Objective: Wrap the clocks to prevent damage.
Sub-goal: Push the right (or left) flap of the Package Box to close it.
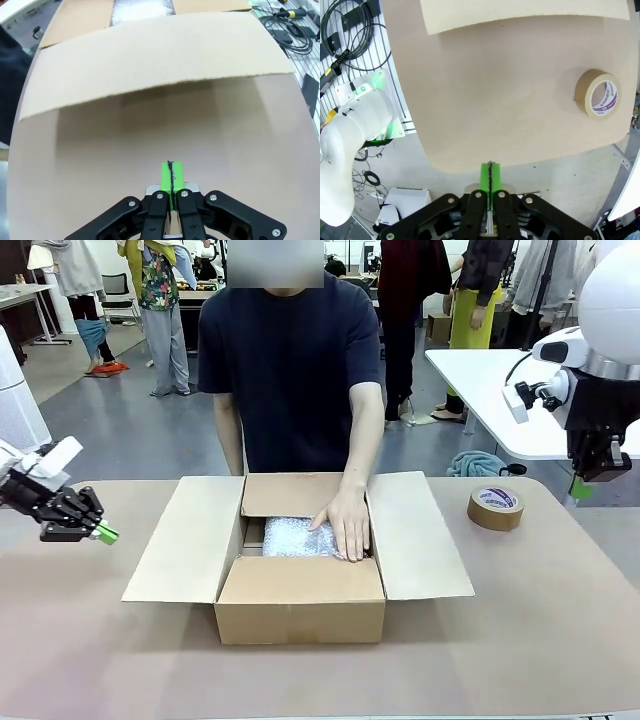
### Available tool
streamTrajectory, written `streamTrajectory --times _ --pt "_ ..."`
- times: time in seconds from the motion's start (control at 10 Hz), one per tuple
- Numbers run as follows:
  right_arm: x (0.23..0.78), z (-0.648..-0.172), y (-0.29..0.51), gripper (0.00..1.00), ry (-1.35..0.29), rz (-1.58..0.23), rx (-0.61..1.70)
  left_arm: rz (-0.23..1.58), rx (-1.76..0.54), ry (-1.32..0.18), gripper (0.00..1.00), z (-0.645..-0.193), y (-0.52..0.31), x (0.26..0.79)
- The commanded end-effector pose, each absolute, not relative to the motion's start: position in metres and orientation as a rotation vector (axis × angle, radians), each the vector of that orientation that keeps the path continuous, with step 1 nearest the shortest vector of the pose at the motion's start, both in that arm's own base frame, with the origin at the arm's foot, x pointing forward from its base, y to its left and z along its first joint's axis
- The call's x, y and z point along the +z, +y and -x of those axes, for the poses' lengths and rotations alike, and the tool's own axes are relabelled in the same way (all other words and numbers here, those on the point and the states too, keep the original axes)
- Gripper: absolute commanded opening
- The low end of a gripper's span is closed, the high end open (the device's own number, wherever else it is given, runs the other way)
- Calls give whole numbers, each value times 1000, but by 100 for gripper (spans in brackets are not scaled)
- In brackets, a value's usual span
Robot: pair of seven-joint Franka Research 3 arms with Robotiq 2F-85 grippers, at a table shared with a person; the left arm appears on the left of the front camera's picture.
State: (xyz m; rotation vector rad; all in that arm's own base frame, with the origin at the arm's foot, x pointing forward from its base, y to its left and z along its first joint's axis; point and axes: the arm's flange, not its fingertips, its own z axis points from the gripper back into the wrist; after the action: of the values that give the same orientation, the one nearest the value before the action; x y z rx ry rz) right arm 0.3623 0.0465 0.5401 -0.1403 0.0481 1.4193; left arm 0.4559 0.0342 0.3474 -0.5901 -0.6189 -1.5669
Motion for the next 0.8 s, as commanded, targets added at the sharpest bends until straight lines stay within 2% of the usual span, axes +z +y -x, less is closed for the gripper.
streamTrajectory --times 0.0,0.3,0.4,0.7 --pt "539 -363 43 1 45 156 1438 566 -1580 -576 0 -450 20 346" --pt "539 -363 43 1 45 156 1438 617 -1582 -501 0 -460 9 340" --pt "539 -363 43 1 45 156 1438 597 -1583 -577 0 -457 7 344" --pt "539 -363 43 1 45 156 1438 597 -1583 -577 0 -457 7 344"
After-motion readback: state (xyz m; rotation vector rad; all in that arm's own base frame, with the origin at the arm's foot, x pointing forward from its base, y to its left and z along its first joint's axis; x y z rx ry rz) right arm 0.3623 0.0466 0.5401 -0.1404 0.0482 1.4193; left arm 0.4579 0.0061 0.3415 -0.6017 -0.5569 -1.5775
